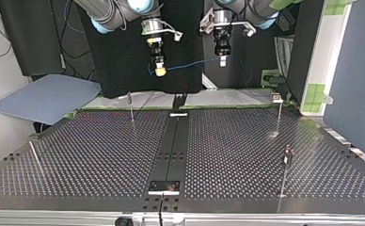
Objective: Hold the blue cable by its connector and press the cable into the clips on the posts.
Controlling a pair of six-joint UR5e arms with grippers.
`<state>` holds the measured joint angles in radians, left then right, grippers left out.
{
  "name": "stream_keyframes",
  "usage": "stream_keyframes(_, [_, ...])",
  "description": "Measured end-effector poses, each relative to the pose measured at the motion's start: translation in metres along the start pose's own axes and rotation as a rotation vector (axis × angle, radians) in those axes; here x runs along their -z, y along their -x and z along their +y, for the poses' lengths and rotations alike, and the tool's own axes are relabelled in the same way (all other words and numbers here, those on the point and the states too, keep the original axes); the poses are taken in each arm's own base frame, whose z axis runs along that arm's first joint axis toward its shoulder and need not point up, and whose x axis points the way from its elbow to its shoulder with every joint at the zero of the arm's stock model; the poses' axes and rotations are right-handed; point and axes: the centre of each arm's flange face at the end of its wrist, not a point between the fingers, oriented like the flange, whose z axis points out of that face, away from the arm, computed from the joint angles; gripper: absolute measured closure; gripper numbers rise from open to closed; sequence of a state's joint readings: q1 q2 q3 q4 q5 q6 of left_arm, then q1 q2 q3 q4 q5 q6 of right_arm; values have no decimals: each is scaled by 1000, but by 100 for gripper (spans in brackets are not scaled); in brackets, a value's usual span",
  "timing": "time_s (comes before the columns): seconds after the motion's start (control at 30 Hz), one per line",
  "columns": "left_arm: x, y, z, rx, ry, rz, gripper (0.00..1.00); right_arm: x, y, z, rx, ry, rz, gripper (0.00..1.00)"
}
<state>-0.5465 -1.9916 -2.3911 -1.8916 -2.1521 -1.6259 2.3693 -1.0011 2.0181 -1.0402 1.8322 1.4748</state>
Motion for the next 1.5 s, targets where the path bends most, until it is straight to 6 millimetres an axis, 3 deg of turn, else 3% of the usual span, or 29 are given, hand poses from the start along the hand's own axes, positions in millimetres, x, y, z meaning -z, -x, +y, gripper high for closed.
stream_keyframes(0.43, [0, 0, 0, -2, -1, 0, 100, 11, 37, -4, 30, -11, -92, 100])
stream_keyframes(0.9, [1, -1, 0, -6, -1, 4, 100, 11, 39, -4, 31, -11, -96, 100])
stream_keyframes(1.27, [21, -36, 19, -142, 60, 108, 100, 11, 39, -4, 31, -11, -96, 100])
stream_keyframes(1.5, [22, -41, 20, -152, 63, 118, 100, 11, 39, -4, 31, -11, -96, 100])
